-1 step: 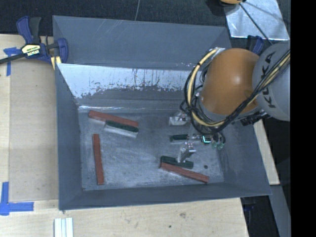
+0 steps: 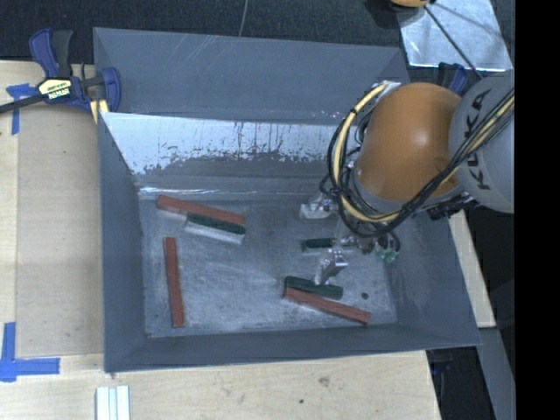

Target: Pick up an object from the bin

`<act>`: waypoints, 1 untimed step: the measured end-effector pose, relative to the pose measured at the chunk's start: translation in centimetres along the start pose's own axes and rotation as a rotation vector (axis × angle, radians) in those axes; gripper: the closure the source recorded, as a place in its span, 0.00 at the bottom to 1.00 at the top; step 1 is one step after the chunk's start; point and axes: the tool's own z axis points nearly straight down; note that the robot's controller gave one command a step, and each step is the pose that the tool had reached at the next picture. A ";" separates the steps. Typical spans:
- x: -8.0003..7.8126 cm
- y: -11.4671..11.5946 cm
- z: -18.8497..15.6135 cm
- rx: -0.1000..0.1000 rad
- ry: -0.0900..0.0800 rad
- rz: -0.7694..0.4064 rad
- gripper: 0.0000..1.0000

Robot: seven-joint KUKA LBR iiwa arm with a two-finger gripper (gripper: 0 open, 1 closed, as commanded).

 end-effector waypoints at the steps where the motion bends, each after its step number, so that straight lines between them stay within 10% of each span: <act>1: 1.9 -0.9 7.5 0.001 -0.003 -0.049 0.00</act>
Offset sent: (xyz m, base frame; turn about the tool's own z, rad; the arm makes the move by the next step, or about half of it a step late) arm -0.0267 -0.0195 -0.0579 0.2514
